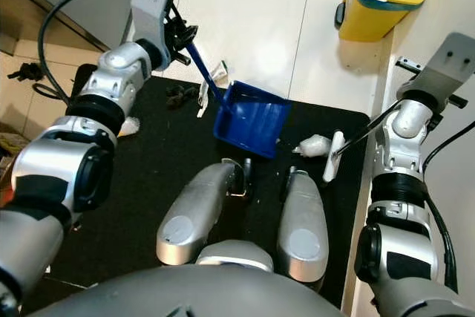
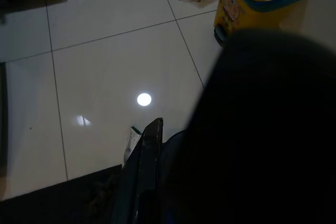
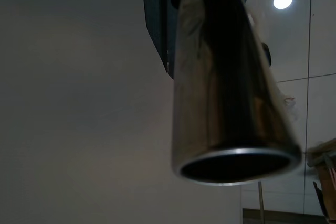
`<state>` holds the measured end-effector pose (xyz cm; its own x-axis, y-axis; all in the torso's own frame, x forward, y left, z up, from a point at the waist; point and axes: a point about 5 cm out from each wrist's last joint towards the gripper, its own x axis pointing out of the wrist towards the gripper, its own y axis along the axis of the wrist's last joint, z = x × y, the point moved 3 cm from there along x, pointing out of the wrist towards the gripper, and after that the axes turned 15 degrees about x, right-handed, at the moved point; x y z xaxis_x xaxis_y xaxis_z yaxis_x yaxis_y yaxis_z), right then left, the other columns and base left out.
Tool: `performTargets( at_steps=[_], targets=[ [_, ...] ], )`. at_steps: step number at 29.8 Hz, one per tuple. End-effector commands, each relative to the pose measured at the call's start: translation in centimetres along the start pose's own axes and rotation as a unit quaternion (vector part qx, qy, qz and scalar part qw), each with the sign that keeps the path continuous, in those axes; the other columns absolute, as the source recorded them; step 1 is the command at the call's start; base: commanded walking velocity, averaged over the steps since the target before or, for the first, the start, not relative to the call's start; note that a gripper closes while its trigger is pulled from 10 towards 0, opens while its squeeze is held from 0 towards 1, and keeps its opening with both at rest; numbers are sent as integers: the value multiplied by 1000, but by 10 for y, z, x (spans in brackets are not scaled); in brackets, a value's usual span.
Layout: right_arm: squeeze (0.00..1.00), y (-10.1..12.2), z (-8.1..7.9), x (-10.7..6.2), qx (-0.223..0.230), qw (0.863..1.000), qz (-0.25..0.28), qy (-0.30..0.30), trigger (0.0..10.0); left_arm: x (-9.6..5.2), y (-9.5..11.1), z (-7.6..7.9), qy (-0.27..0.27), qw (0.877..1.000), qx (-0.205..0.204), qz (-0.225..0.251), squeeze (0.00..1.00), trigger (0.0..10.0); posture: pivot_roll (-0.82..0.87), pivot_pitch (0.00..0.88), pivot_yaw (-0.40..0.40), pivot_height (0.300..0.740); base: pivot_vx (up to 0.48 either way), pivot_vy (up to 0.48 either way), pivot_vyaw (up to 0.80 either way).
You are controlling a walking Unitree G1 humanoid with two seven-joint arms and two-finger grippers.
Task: Sweep floor
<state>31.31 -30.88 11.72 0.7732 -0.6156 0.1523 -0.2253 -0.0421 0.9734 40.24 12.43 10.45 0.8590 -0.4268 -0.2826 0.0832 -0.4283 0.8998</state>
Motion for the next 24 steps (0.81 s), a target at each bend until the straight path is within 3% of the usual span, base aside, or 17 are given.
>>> performTargets(
  at_steps=[1,8,17,24],
  targets=[
    [0,-5,5,-3,-1,1000,-11,-8,10000,-5,-7,-5,0,1000,11,-10,0,10000,148,277,121,740,0,0,0],
    [0,-7,3,-4,1,1000,-15,-7,10000,-6,-10,-5,-5,999,27,-17,0,10000,156,279,123,740,0,0,0],
    [0,-5,-1,-3,7,1000,-12,5,10000,-5,-18,10,-26,997,70,-30,0,10000,154,282,120,740,0,0,0],
    [0,-3,-11,-3,18,999,-7,27,10000,-7,-13,-7,0,999,46,-28,0,10000,158,279,115,740,0,0,0]
  ],
)
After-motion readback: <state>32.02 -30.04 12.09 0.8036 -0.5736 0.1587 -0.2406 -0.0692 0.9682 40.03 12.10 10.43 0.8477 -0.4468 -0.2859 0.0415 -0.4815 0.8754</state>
